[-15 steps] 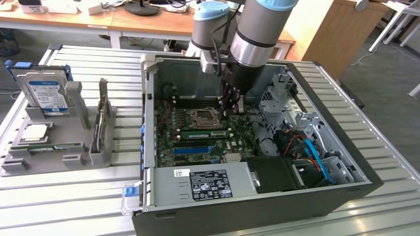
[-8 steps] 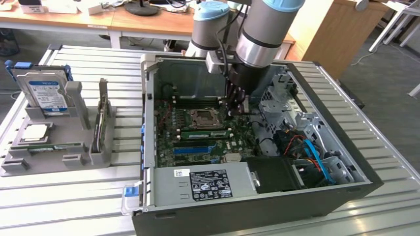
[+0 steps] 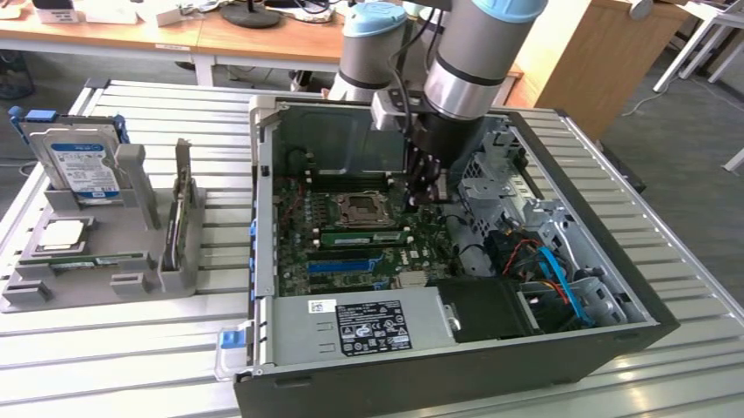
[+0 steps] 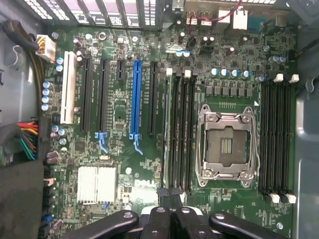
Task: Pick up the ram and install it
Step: 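Press down the ram until it locks into place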
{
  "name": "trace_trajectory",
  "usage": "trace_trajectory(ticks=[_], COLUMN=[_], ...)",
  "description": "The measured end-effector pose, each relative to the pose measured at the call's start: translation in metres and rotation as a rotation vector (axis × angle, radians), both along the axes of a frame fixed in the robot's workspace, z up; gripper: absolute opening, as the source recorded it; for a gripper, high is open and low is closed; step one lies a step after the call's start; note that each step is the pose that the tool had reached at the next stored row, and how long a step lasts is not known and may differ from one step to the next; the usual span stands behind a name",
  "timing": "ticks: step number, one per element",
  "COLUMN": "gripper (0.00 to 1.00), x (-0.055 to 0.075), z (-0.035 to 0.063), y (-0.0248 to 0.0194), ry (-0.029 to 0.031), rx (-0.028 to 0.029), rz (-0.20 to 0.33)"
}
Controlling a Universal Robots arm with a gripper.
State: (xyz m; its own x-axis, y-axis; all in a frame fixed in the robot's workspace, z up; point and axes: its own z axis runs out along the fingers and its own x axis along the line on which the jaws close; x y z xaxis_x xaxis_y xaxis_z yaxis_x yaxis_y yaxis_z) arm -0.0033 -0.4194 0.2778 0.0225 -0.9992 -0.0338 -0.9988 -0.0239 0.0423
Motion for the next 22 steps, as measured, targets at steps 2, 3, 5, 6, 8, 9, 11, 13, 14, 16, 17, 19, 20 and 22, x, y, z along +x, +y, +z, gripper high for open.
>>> trace_trajectory(ticks=[2,3,5,6,8,9,11,13,14,16,17,19,20,22], gripper=[0.11,0.11,0.11,0.11,0.11,0.11,0.11,0.11,0.11,0.11,0.11,0.11,0.11,0.11], x=[0.0018,0.0024,0.0038,0.0043,0.0045,0.0044,0.0045,0.0045,0.0045,0.0045,0.0045,0.0045,0.0045,0.0045], z=[0.0,0.0,0.0,0.0,0.0,0.0,0.0,-0.0009,-0.0016,-0.0034,-0.0043,-0.0061,-0.007,-0.0091], y=[-0.0001,-0.0001,-0.0001,-0.0001,-0.0001,-0.0001,-0.0001,-0.0001,-0.0001,-0.0001,-0.0001,-0.0001,-0.0001,-0.0001], ry=[0.0,0.0001,0.0,0.0,0.0,0.0,0.0,-0.0001,-0.0001,0.0,-0.0001,0.0,0.0,-0.0001], rx=[0.0,0.0,0.0,0.0,0.0,0.0,0.0,0.0002,0.0001,0.0,0.0,0.0,0.0,0.0], rz=[0.003,0.004,0.007,0.007,0.008,0.008,0.008,0.008,0.008,0.008,0.008,0.008,0.008,0.008])
